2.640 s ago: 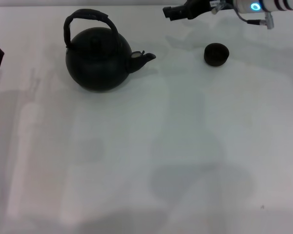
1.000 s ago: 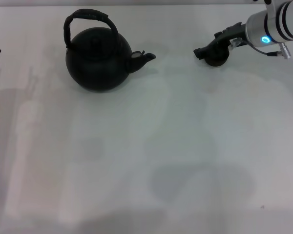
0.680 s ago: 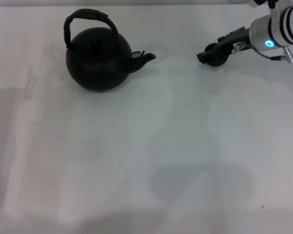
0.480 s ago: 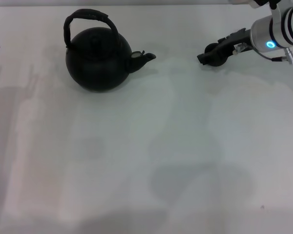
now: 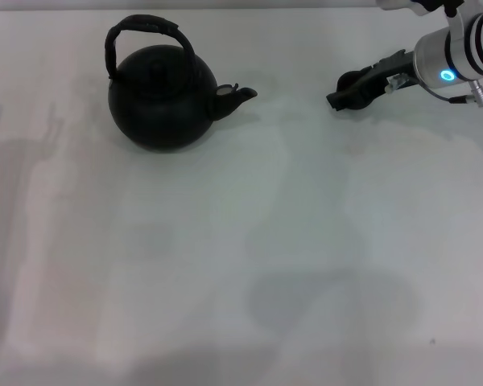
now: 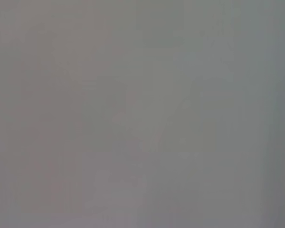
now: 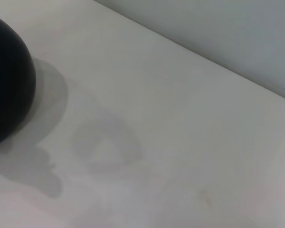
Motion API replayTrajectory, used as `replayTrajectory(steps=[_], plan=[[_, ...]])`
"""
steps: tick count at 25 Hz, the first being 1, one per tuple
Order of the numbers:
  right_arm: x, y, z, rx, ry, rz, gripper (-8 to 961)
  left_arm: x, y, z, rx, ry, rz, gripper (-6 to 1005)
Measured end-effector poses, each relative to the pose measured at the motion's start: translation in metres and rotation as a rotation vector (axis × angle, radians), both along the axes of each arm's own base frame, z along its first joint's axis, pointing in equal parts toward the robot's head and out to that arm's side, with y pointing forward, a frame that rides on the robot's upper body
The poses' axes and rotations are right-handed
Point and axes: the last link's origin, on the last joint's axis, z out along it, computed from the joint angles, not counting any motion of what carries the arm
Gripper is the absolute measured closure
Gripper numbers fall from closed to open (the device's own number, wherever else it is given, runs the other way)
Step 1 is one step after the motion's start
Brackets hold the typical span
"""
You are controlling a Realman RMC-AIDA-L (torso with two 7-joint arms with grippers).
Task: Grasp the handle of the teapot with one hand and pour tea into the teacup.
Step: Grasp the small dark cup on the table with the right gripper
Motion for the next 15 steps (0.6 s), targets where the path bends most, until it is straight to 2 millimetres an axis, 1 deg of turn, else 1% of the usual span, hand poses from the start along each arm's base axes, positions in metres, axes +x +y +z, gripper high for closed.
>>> replayTrajectory(steps=[12, 15], plan=[[0.0006, 0.0008, 0.0034, -0.003, -0.008, -0.003, 230, 0.0016, 0.0024, 0.0, 0.0, 0.0, -0.005, 168], [-0.0018, 0.002, 0.0041, -0.003, -0.005, 0.005, 229, 0.0014, 0.0024, 0.0, 0.0, -0.001, -0.003, 169]])
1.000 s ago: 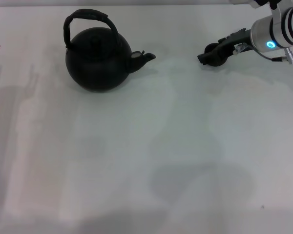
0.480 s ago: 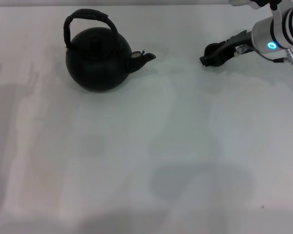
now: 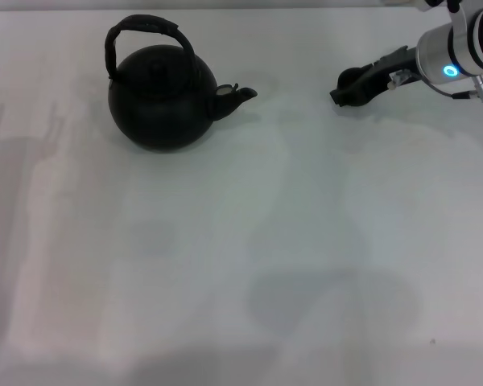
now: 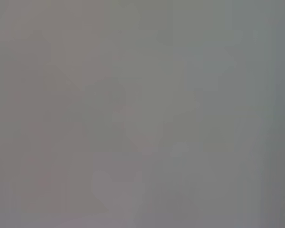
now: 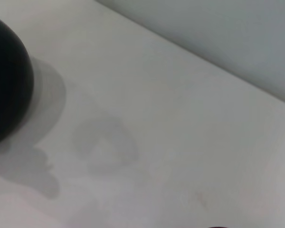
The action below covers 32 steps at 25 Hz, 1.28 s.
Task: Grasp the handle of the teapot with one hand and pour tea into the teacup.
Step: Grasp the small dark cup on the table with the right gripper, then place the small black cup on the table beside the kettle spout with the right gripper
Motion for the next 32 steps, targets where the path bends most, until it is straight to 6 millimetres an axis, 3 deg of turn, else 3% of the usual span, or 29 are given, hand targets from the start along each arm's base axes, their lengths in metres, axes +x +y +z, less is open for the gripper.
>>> replayTrajectory(steps=[8, 15, 25, 32], plan=[[-0.021, -0.003, 0.012, -0.081, 0.06, 0.069, 218, -0.001, 0.0, 0.0, -0.001, -0.001, 0.005, 168], [-0.022, -0.018, 0.012, -0.181, 0.028, 0.118, 209, -0.002, 0.0, 0.001, 0.006, -0.001, 0.01, 169], [-0.051, -0.045, -0.008, -0.353, 0.06, 0.278, 195, -0.003, 0.002, 0.005, 0.015, 0.017, 0.006, 170], [-0.067, -0.059, -0.033, -0.44, 0.004, 0.379, 186, -0.001, 0.004, 0.005, 0.014, 0.017, 0.001, 168]])
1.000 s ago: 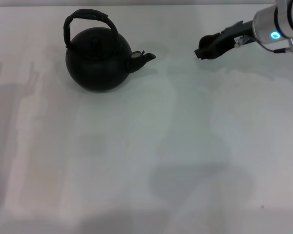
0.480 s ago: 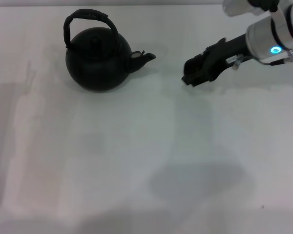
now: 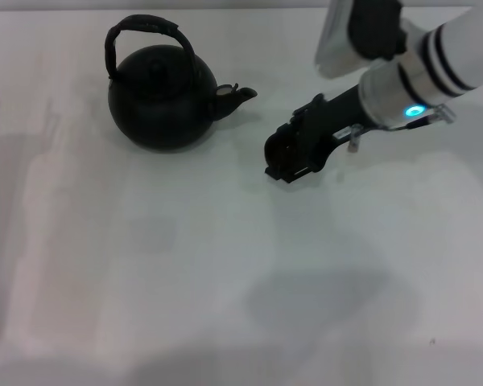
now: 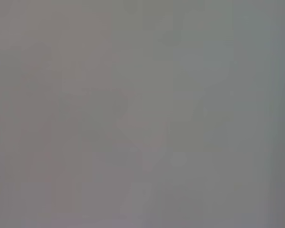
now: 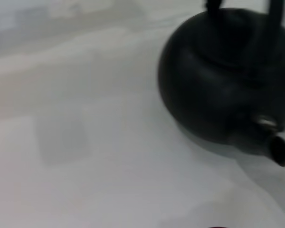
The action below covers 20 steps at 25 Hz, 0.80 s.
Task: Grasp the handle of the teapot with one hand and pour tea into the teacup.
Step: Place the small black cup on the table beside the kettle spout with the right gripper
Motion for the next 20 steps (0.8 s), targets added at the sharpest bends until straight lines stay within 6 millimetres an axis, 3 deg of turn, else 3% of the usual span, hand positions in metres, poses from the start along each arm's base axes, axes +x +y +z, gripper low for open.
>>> replayTrajectory(steps=[8, 20], plan=[[-0.003, -0.003, -0.016, 0.007, -0.054, 0.075, 175, 0.001, 0.001, -0.001, -0.001, -0.001, -0.003, 169], [-0.002, -0.008, -0.022, -0.005, -0.062, 0.088, 159, 0.002, 0.002, 0.0, 0.0, 0.0, -0.006, 169]])
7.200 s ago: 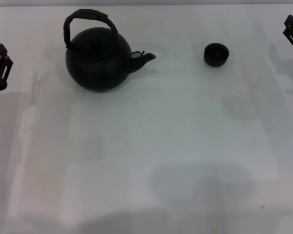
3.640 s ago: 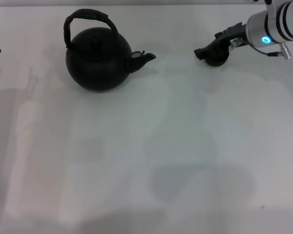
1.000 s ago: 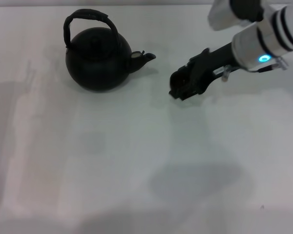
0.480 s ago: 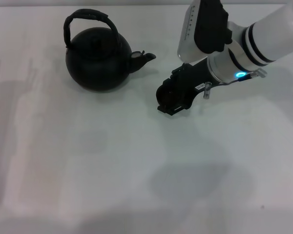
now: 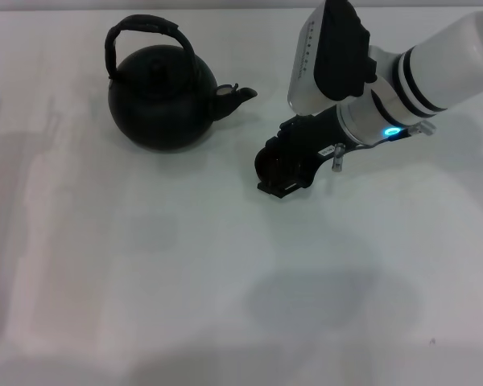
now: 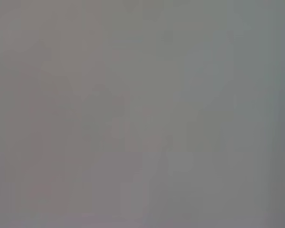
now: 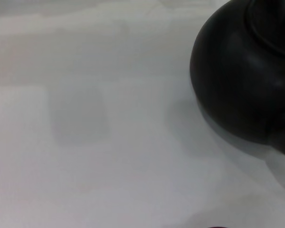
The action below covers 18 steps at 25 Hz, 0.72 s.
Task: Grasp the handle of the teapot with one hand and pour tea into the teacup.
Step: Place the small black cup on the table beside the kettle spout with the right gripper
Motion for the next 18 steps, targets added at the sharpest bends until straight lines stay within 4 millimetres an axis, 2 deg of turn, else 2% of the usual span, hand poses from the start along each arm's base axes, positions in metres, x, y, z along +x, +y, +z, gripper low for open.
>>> replayTrajectory(steps=[18], plan=[[0.0022, -0.0046, -0.0051, -0.012, -0.011, 0.01, 135, 0.0002, -0.0001, -0.0003, -0.001, -0.002, 0.0, 169]])
